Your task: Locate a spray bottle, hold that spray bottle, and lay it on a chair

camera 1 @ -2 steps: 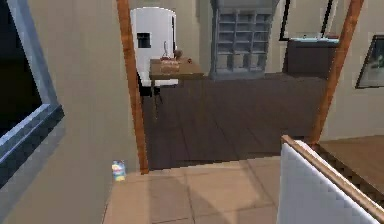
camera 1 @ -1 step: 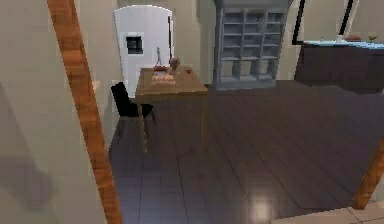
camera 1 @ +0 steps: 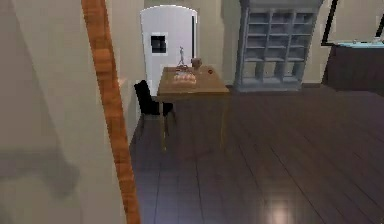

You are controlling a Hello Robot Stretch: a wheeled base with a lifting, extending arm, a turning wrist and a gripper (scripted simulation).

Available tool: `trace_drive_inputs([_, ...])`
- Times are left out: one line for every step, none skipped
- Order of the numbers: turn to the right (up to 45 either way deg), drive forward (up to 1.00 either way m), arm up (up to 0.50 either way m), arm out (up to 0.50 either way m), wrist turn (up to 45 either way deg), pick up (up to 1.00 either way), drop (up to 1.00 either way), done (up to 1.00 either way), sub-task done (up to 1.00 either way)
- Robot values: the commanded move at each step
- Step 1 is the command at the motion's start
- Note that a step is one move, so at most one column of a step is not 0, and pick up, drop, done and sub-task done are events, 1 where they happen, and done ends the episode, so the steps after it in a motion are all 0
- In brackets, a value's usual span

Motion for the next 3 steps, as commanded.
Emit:
trace_drive_inputs([0.0,0.45,0.00,0.00,0.0,0.00,0.00,0.00,0.00])
trace_drive_inputs([42.0,0.00,0.00,0.00,0.0,0.00,0.00,0.00,0.00])
trace_drive_inputs([0.0,1.00,0.00,0.00,0.0,0.00,0.00,0.00,0.00])
